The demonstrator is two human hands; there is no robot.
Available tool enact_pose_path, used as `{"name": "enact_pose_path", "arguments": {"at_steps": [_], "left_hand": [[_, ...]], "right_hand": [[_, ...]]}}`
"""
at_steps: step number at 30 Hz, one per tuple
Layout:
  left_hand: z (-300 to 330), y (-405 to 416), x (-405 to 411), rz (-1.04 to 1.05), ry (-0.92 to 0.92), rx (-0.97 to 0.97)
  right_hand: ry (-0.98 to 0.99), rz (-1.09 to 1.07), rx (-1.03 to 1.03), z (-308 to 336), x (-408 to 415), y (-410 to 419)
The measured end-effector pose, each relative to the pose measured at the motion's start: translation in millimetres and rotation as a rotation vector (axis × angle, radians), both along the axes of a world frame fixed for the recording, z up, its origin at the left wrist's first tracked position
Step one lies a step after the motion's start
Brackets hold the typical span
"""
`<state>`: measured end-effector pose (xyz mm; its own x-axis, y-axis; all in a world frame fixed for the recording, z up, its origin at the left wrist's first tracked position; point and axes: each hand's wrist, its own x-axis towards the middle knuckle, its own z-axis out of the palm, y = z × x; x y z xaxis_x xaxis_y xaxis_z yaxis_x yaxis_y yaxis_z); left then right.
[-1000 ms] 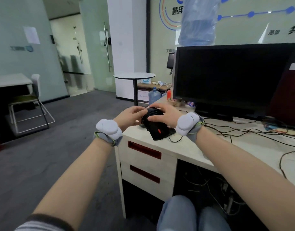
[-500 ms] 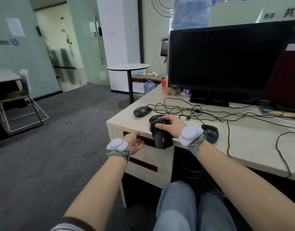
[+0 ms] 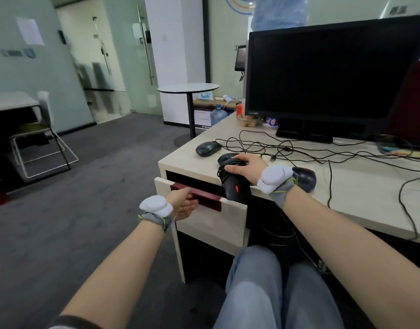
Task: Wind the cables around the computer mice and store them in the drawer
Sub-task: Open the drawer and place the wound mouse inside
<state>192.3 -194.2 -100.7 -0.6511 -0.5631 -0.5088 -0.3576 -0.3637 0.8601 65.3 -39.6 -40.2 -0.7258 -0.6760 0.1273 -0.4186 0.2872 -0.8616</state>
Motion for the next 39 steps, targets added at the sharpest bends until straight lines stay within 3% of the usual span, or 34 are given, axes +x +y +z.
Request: {"name": "enact_pose_path", "arguments": {"at_steps": [1, 3, 4, 6, 8, 11, 17, 23, 30, 34, 39], "left_hand": [[3, -2, 9, -0.091, -0.11, -0.23], [9, -10, 15, -0.199, -0.317, -0.877], [11, -12, 14, -0.202, -0.33, -1.152], [19, -8, 6, -0.297, -0.184, -1.411], [21, -1, -4, -0.556, -0.145, -1.507], [15, 4, -11, -0.777, -0.2, -1.421], [12, -3, 11, -0.785, -0.158, -1.288], [15, -10, 55, -0.918, -0.252, -1.159], [33, -14, 93, -1.012, -0.404, -0.831], [36, -23, 94, -0.839, -0.437, -0.722], [22, -40, 63, -0.485, -0.302, -0.716]], "right_hand": [[0.016, 0.01, 0.01, 1, 4, -3], [0.036, 0.019, 0.038, 1, 9, -11], [0.042, 0.019, 0.056, 1, 11, -14], [0.041, 0.011, 0.068, 0, 14, -19], [0.035, -0.004, 0.055, -1, 16, -21], [0.038, -0.018, 0.088, -1, 17, -19], [-0.001, -0.01, 0.128, -11, 22, -20], [-0.032, 0.039, 0.177, -24, 42, -41], [-0.034, 0.084, 0.164, -43, 70, -61], [-0.012, 0.087, 0.252, -46, 72, -63], [-0.13, 0.049, 0.228, -64, 62, -85]]}}
